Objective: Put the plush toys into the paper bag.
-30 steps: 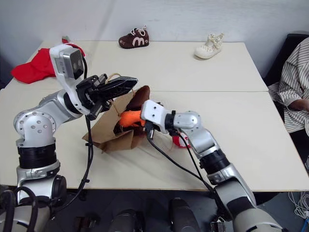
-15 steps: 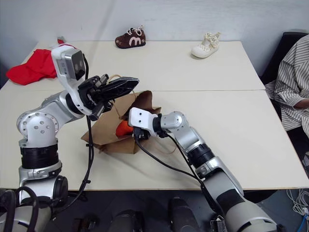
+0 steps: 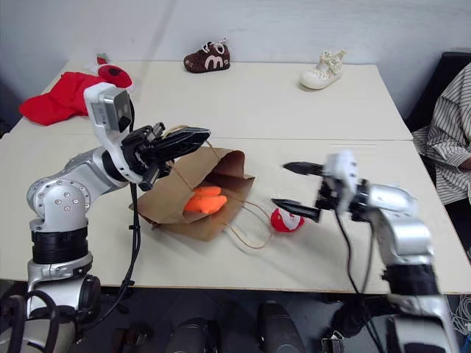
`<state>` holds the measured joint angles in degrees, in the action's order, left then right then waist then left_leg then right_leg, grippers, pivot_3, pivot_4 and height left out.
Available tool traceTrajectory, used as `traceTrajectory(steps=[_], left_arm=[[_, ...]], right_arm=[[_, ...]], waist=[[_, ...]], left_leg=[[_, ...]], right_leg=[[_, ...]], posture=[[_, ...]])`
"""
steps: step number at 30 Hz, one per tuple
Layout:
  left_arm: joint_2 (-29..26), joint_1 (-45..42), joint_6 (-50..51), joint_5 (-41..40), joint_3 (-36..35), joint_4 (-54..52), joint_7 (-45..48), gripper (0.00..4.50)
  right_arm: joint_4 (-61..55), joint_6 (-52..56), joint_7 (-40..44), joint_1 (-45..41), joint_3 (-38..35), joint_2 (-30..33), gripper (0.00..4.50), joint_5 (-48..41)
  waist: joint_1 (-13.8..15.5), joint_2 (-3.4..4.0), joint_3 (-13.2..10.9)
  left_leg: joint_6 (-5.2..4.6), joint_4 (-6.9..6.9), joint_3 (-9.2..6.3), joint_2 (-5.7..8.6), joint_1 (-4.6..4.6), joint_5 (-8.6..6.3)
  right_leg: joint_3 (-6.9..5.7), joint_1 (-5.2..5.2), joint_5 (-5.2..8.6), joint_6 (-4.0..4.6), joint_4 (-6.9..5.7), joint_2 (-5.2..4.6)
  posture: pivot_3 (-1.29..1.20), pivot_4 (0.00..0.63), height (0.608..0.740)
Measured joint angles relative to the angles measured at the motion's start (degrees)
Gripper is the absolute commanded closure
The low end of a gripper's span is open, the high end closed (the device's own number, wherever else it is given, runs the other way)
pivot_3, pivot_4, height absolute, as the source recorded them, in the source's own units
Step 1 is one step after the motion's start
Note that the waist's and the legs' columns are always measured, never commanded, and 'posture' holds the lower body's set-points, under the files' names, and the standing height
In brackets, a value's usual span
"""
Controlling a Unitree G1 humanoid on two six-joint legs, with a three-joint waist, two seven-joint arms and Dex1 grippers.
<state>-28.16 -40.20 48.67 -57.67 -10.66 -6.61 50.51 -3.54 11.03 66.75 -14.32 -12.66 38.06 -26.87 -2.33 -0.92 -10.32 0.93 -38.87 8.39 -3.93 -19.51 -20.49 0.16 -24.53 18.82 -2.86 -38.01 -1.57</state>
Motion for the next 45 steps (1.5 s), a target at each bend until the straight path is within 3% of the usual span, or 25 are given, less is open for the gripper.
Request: traceTrajectory(steps=[5, 9, 12, 20, 23, 26, 31, 34, 40, 45], left_arm=[[-0.4, 0.4, -0.7, 0.4, 0.0, 0.0, 0.2, 4.50], [-1.1, 0.5, -0.8, 0.8, 0.0, 0.1, 0.5, 4.50], [-1.1, 0.4, -1.1, 1.3, 0.5, 0.3, 1.0, 4.50], [-0.8, 0.0, -1.4, 2.3, 1.1, 0.7, 1.3, 4.50], [-0.8, 0.0, -1.5, 2.6, 1.0, 0.7, 1.2, 4.50], [-0.9, 0.0, -1.5, 2.7, 1.0, 0.6, 0.9, 4.50], [-1.1, 0.0, -1.5, 2.7, 0.9, 0.5, 0.7, 4.50], [-1.1, -0.1, -1.5, 2.7, 0.9, 0.5, 0.7, 4.50], [-1.1, -0.1, -1.2, 2.6, 0.7, 0.5, 0.6, 4.50], [0.3, -2.1, -1.1, 2.3, 1.6, 0.6, 1.2, 4.50]], right_arm=[[-0.7, -4.8, -5.2, 19.3, -13.1, 1.1, 0.02, 2.5], [-2.3, -4.5, -5.3, 26.5, -15.2, 1.7, 0.02, 2.7], [-6.7, -3.4, -4.8, 24.1, -10.2, 3.5, 0.02, 3.1], [-3.4, -2.1, -4.9, 3.6, 9.4, 6.0, 0.02, 13.0], [0.5, -0.9, -4.2, -1.2, 15.1, 5.0, 0.53, 15.4], [3.9, -0.5, -3.6, -4.4, 19.0, 4.1, 1.61, 17.1], [5.4, -0.7, -2.1, -5.6, 19.0, 4.1, 3.37, 16.3], [4.4, -0.7, 0.8, -4.9, 17.5, 4.7, 4.03, 13.1], [-7.0, 11.9, 3.0, -5.0, 12.7, 7.2, 4.08, 0.9], [-8.9, 25.0, -12.5, -18.5, 23.1, -9.4, 4.08, 3.7]], waist=[[0.6, -0.02, 0.0], [-0.1, -0.06, 0.0], [-0.9, -0.07, 0.0], [-0.1, -0.13, -0.1], [0.4, -0.14, -0.1], [0.6, -0.15, -0.1], [0.6, -0.15, -0.1], [0.6, -0.15, -0.1], [0.4, -0.16, -0.1], [-0.9, -0.28, -0.1]], left_leg=[[0.00, 0.02, 0.08, 0.04, 0.10, 0.00], [0.02, 0.02, 0.19, 0.04, 0.26, 0.02], [0.07, 0.01, 0.20, 0.02, 0.31, 0.07], [0.05, 0.08, 0.13, 0.03, 0.12, 0.09], [0.02, 0.03, 0.13, 0.01, 0.07, 0.08], [0.01, -0.03, 0.13, 0.01, 0.06, 0.09], [-0.01, -0.06, 0.12, 0.01, 0.05, 0.09], [-0.01, -0.05, 0.12, 0.01, 0.05, 0.09], [-0.01, -0.08, 0.08, -0.02, 0.07, 0.08], [0.19, -0.07, 0.08, -0.14, 0.08, 0.18]], right_leg=[[0.13, 0.04, -0.02, -0.04, 0.00, 0.06], [0.24, 0.14, -0.09, -0.10, -0.02, 0.09], [0.24, 0.15, -0.15, -0.09, -0.05, 0.11], [0.17, 0.02, -0.15, -0.06, 0.13, 0.08], [0.15, 0.00, -0.15, -0.06, 0.14, 0.07], [0.14, 0.00, -0.15, -0.06, 0.08, 0.05], [0.13, 0.01, -0.16, -0.07, 0.06, 0.05], [0.13, 0.00, -0.16, -0.07, 0.06, 0.05], [0.12, 0.02, -0.16, -0.07, 0.01, 0.05], [0.04, -0.10, -0.22, 0.18, -0.14, 0.13]], posture=[[0.00, 0.150, 0.740], [0.00, 0.150, 0.740], [0.00, 0.150, 0.740], [0.00, 0.150, 0.740], [0.00, 0.150, 0.740], [0.00, 0.150, 0.740], [0.00, 0.150, 0.740], [0.00, 0.150, 0.740], [0.00, 0.150, 0.740], [0.00, 0.150, 0.740]])
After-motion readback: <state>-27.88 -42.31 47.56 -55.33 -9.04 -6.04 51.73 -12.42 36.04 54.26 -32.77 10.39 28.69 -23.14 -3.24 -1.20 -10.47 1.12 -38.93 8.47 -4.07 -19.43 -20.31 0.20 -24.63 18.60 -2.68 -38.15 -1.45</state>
